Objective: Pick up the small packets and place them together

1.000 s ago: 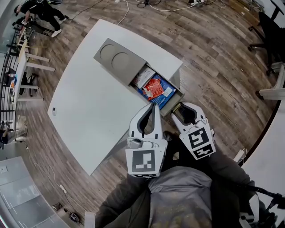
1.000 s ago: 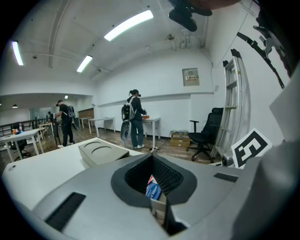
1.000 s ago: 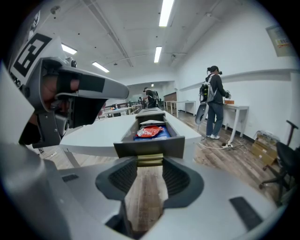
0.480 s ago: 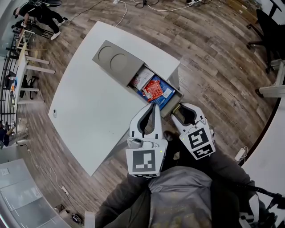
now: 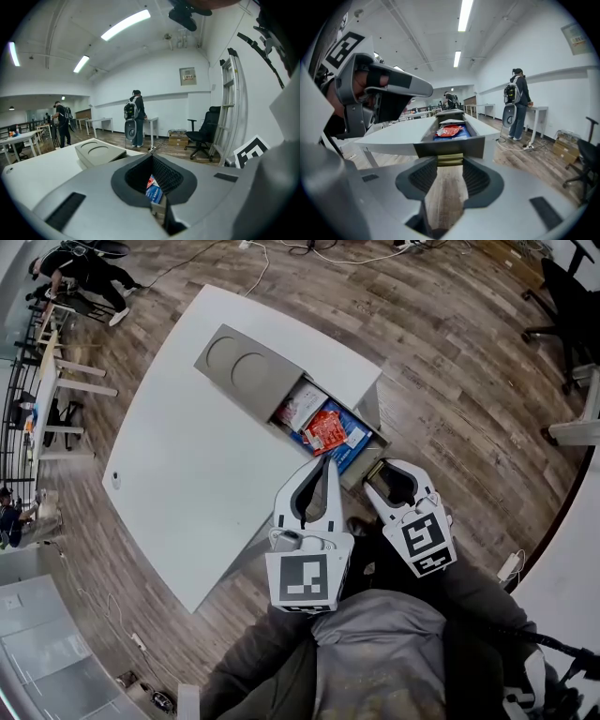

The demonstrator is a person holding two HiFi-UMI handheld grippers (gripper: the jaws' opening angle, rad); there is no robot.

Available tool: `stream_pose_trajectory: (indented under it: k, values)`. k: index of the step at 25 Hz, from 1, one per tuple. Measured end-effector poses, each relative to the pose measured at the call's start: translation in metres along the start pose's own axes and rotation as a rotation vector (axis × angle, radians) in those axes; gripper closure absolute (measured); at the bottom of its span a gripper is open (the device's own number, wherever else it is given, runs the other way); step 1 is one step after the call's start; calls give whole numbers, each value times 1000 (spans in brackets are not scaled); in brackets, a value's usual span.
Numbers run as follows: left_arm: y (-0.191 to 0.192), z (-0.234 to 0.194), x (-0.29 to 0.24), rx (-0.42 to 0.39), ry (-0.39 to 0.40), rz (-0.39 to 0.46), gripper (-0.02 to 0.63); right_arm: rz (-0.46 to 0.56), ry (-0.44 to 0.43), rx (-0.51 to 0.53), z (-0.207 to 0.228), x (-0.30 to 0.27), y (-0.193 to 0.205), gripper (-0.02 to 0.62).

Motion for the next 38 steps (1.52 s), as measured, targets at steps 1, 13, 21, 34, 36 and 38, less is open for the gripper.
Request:
stream_pose_trajectory:
  k: [1,13,21,34,36,38]
  values:
    - [1,-1,0,-2,-2,1,605,9,-2,1,0,-1,0,419]
    - [2,6,-3,-10,25,-8,605,14,-39,-81,-1,3,9,344]
    - [-17,12,-8,10,56,30,605,43,-21,-6,4,29,-23,337]
    - [-89,-49,6,41,-167,196,604,123,-156,270,9,-10,-155,337]
    - [-85,-56,4,62,-191,182,605,64,-174,383,6,-23,-151,337]
    - [-81,-61,1,86,-212,168,605,-11,-205,487,4,-36,-145,337]
Point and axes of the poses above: the fingertips, and each gripper's own axes: x backward along the fingers, z to its right, y out of its underside, the point moved 9 cm from there along x, backward along the fingers
